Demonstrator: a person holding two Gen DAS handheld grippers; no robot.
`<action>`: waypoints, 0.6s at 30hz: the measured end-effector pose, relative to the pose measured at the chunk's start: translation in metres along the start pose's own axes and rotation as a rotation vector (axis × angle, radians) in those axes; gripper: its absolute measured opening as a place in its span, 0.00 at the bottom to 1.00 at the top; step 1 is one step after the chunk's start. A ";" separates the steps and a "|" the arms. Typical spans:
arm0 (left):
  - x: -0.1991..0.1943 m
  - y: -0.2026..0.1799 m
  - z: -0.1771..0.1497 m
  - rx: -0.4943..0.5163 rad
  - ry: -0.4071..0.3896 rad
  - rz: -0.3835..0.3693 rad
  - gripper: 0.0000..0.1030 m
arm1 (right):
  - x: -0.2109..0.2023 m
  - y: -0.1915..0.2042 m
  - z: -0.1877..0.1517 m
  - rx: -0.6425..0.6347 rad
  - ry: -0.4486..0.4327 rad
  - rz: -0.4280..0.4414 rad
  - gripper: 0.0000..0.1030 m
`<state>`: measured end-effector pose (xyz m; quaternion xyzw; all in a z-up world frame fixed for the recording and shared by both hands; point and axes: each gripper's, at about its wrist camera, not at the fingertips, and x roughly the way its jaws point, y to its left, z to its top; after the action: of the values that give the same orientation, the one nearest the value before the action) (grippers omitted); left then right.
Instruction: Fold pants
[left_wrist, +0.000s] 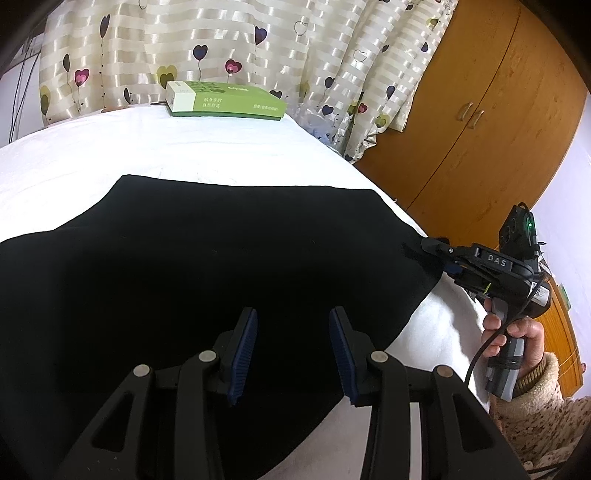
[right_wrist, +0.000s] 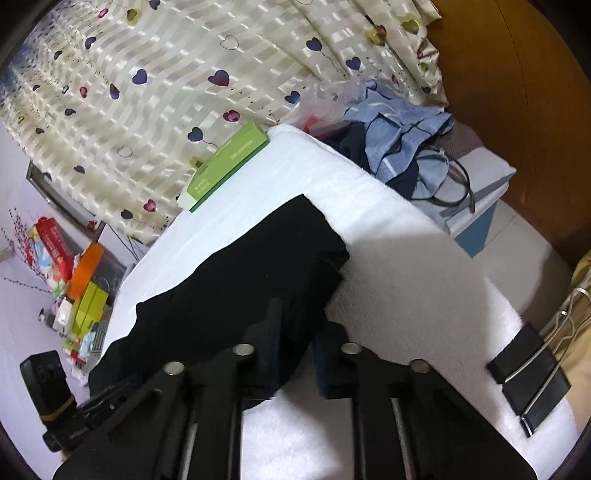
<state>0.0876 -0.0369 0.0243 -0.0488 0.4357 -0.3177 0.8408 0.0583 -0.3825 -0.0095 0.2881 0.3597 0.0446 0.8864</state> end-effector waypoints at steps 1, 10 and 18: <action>0.001 -0.001 0.001 0.000 0.002 -0.004 0.42 | 0.000 0.008 0.000 -0.045 -0.003 -0.007 0.08; 0.009 -0.012 0.019 0.015 0.017 -0.035 0.42 | 0.003 0.058 -0.009 -0.271 -0.018 0.055 0.08; 0.030 -0.017 0.057 -0.062 0.035 -0.160 0.53 | 0.008 0.075 -0.028 -0.382 0.010 0.081 0.07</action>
<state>0.1351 -0.0790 0.0438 -0.1038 0.4546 -0.3712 0.8030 0.0555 -0.3047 0.0105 0.1286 0.3371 0.1489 0.9207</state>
